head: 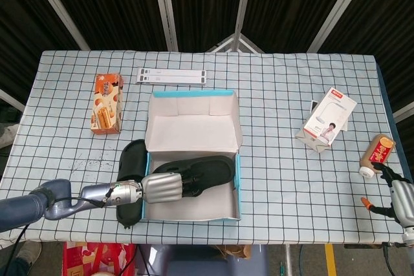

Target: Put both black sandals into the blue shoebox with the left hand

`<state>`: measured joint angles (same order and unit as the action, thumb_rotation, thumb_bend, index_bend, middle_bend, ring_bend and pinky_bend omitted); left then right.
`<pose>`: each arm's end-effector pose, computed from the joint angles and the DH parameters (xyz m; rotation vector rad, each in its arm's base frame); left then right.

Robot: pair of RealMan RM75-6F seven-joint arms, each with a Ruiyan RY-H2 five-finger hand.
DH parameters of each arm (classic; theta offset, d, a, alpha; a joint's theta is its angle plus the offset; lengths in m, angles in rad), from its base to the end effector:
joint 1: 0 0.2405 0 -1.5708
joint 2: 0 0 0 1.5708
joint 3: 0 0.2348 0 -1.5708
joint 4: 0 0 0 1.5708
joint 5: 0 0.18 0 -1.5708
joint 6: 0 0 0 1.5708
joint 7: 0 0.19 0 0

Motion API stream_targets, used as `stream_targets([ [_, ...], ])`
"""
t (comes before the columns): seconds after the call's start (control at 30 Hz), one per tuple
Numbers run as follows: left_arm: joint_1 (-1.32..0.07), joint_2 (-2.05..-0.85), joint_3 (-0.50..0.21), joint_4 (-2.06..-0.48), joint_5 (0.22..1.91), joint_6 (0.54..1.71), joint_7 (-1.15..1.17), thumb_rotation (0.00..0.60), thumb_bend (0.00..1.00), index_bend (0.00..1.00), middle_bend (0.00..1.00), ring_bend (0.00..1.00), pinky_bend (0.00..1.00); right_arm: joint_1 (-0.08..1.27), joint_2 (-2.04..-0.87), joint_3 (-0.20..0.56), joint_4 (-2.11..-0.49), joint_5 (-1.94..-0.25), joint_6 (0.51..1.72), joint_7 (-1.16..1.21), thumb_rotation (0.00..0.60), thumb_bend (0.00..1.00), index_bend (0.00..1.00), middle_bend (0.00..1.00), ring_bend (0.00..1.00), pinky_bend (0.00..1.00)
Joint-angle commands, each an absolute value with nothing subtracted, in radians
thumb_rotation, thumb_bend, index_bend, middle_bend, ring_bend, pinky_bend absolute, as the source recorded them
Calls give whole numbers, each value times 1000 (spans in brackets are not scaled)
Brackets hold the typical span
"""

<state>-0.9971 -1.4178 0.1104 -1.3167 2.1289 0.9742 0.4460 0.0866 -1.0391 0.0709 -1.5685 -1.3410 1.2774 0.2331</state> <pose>-0.0635 0.2818 -0.0327 -2.5224 0.7492 -0.7990 -0.3329 -0.2229 0.1897 1.2445 -1.1826 0.8139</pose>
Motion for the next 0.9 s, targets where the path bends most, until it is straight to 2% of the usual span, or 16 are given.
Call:
stream_targets([
  [0.03,-1000,-1423,116,-1313,2122,963,446,600,347,145,385,74,292,86,-1038,71,-1570,-1341,1278,233,600,233,181,237,296,307],
  [0.33,-1013,-1450,127,-1304,2091,910,442,600,348,131,378,73,305,85,-1036,72,-1570,-1339,1277,237,600,234,181,237,296,308],
  [0.5,-1020,-1469,126,-1298,2080,894,445,600,347,109,333,74,307,85,-1035,72,-1570,-1336,1273,240,600,234,181,237,296,308],
  [0.7,-1026,-1489,134,-1289,2068,873,452,600,258,82,285,74,308,84,-1034,72,-1570,-1335,1272,244,600,234,181,237,296,307],
  [0.9,-1032,-1467,128,-1315,2061,872,487,600,226,54,238,70,308,85,-1034,72,-1569,-1334,1268,243,600,233,181,237,296,308],
])
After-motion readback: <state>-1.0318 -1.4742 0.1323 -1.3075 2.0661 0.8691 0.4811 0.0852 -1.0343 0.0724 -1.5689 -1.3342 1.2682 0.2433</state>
